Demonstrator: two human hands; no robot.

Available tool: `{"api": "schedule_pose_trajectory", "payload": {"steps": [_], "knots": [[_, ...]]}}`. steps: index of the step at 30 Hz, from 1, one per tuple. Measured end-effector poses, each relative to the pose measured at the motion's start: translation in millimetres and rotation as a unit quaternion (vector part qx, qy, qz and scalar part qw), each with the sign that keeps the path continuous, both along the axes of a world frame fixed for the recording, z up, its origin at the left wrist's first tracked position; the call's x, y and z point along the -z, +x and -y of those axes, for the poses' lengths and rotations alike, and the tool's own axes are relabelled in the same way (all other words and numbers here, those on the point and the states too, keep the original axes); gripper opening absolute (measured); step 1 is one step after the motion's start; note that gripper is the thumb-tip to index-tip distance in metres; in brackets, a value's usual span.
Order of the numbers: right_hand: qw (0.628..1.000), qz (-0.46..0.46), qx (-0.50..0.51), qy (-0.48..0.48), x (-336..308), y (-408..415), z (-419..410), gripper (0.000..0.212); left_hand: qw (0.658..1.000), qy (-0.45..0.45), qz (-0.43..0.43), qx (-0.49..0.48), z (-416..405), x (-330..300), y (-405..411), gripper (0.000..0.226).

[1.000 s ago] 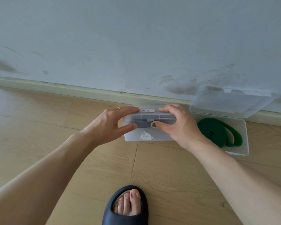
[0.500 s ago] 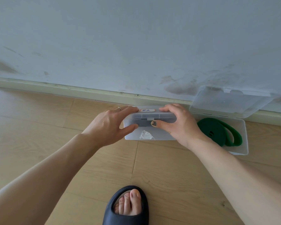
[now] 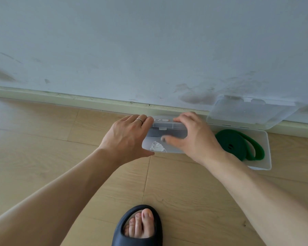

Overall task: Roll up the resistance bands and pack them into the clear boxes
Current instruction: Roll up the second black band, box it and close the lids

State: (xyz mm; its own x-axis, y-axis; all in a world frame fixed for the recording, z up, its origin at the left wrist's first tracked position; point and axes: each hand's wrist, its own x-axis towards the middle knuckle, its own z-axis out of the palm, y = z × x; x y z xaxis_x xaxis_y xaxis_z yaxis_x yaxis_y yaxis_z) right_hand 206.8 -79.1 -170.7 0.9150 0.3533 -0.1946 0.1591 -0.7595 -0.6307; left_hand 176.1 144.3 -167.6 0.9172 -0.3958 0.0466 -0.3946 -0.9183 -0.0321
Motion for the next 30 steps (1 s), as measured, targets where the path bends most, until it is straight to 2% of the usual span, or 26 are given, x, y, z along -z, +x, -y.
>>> {"api": "schedule_pose_trajectory", "payload": {"steps": [3,6,8,11,15,23,30], "knots": [[0.963,0.155,-0.128,-0.182,-1,-4,-2,0.093,1.0,-0.004,0.001,0.004,-2,1,0,0.076],[0.931,0.202,-0.161,-0.258,5,-8,-5,0.099,1.0,-0.004,-0.001,0.006,-2,0,0,0.075],[0.923,0.241,-0.154,-0.259,11,-8,-5,0.093,1.0,-0.005,0.005,0.013,-2,1,1,0.073],[0.923,0.283,-0.15,-0.213,16,-8,-4,0.082,1.0,0.0,0.012,0.025,-3,5,1,0.069],[0.929,0.288,-0.141,-0.186,20,-7,-5,0.072,0.999,0.008,0.008,0.031,-4,2,6,0.067],[0.942,0.247,-0.124,-0.191,19,-2,-5,0.076,0.997,-0.031,-0.07,0.01,-21,-2,7,0.102],[0.931,0.24,-0.153,-0.227,13,-4,-9,0.082,0.997,-0.048,-0.057,-0.002,-24,0,1,0.087]]}}
